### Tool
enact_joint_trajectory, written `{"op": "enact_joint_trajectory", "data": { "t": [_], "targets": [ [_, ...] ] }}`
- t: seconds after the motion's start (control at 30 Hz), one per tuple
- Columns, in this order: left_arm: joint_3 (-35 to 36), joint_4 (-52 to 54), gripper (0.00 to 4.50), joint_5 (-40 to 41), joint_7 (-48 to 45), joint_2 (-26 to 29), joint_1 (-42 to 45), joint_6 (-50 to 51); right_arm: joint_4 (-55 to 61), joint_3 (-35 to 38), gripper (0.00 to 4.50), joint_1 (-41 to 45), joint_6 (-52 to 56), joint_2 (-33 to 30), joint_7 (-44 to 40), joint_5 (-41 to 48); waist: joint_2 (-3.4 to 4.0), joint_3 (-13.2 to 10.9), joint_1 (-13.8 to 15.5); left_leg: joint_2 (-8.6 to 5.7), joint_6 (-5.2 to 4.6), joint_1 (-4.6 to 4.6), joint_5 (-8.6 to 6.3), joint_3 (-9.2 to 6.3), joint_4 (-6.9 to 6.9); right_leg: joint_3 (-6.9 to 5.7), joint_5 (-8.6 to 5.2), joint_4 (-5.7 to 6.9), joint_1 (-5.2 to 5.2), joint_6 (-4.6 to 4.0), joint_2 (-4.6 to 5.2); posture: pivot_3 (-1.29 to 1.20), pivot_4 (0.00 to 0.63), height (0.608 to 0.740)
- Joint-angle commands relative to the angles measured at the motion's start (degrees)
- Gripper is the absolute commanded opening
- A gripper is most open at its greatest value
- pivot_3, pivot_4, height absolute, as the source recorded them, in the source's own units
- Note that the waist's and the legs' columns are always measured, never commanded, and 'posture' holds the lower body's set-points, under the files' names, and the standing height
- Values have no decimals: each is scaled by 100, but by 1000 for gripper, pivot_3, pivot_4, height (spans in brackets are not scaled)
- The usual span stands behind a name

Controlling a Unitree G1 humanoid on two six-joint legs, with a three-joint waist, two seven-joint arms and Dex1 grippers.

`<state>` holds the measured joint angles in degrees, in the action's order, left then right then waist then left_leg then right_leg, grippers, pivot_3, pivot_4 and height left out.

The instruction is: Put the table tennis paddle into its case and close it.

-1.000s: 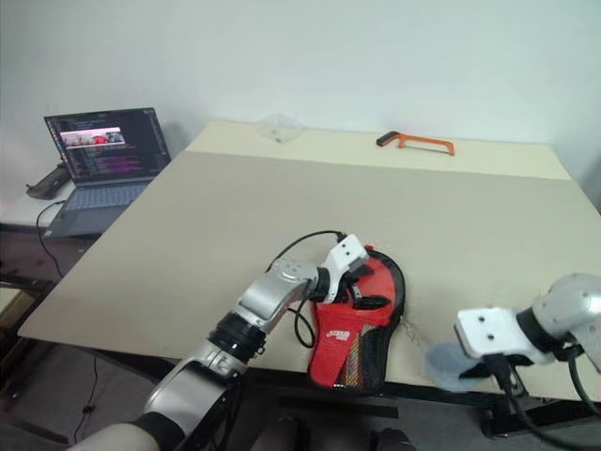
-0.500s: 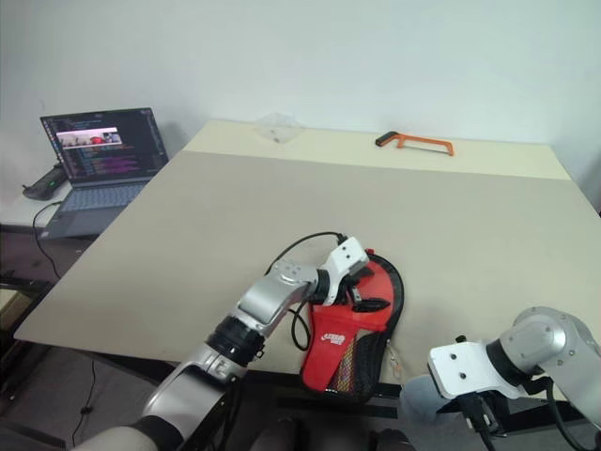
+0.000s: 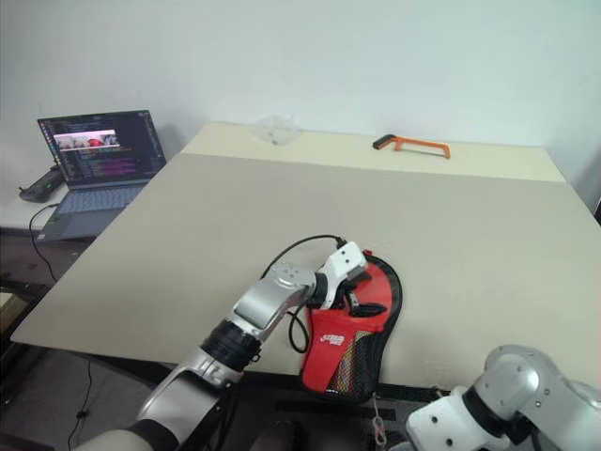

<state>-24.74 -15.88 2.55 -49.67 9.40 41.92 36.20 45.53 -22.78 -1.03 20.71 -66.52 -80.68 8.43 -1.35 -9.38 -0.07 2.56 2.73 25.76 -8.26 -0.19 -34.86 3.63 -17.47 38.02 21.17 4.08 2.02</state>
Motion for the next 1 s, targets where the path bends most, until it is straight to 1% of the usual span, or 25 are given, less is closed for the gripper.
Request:
{"op": "enact_joint_trajectory", "data": {
  "t": [0.03,0.2,0.3,0.37,0.43,0.5,0.53,0.67,0.73,0.83,0.87,0.93,1.0],
  "targets": [
    [-225,-236,4500,-125,-122,147,-80,359,144,-302,336,79,-49,87,-26,-167,0,5,-2,0,0,0,0,1,0,1,0,0,-1,-1,0,0,150,740],
    [-95,-330,4500,-51,-210,206,47,215,-803,621,333,1020,-23,-4,63,-16,0,5,-38,2,-1,-8,1,4,-1,4,8,3,-4,-4,-1,0,150,740],
    [166,-263,4500,164,-386,243,78,-71,-1364,1012,333,1742,6,4,28,124,-2,4,-45,4,-3,-23,2,6,-3,5,18,4,-1,-7,0,0,150,740],
    [455,-2,4500,493,-684,319,64,-279,-1718,1104,333,2170,-104,16,-33,76,0,-2,-67,8,-2,-36,2,9,-1,7,18,3,3,-9,-1,0,150,740],
    [663,315,4500,831,-1011,435,46,-268,-1943,1048,333,2395,-97,104,-5,13,-2,-5,-81,9,-3,-31,3,13,5,10,17,4,0,-15,-1,0,150,740],
    [800,735,4500,1161,-1424,715,25,-73,-2220,836,1037,2543,-236,197,115,-324,-5,-9,-94,12,-3,-4,3,13,8,8,30,6,10,-41,-2,0,150,740],
    [843,909,4500,1275,-1596,896,18,15,-2336,730,1194,2586,-294,256,145,-450,-3,-13,-97,13,-3,10,3,13,8,9,44,9,25,-16,-6,0,150,740],
    [1041,1432,4500,1553,-2146,1761,-113,78,-2610,555,2512,2582,-314,444,82,-532,8,-22,-107,13,-3,15,2,11,17,9,42,12,29,-10,-11,0,150,740],
    [1366,1591,4500,1700,-2392,2374,-253,60,-2797,687,3210,2610,-334,434,45,-472,15,-31,-141,15,-3,14,2,9,20,10,40,14,30,-11,-16,0,150,740],
    [1893,1724,4500,2003,-2648,3097,-493,49,-3085,1046,4231,2708,-237,358,-47,-179,16,-51,-174,20,-3,11,2,9,21,9,37,15,32,-16,-19,0,150,740],
    [2053,1747,4500,2078,-2735,3318,-591,26,-3202,1178,4468,2721,-217,326,-76,-75,16,-60,-175,21,-3,11,2,10,20,9,37,16,32,-16,-19,0,150,740],
    [2465,1757,4500,2215,-2896,3793,-827,-36,-3443,1554,4468,2753,22,270,-200,329,15,-75,-177,22,-3,10,2,12,15,10,38,18,31,-15,-18,0,150,740],
    [2841,1759,4500,2347,-2934,4107,-1049,-97,-3670,1874,4468,2759,245,217,-312,669,13,-80,-176,24,-3,8,3,16,12,12,32,17,29,-31,-14,0,150,740]
  ]
}}
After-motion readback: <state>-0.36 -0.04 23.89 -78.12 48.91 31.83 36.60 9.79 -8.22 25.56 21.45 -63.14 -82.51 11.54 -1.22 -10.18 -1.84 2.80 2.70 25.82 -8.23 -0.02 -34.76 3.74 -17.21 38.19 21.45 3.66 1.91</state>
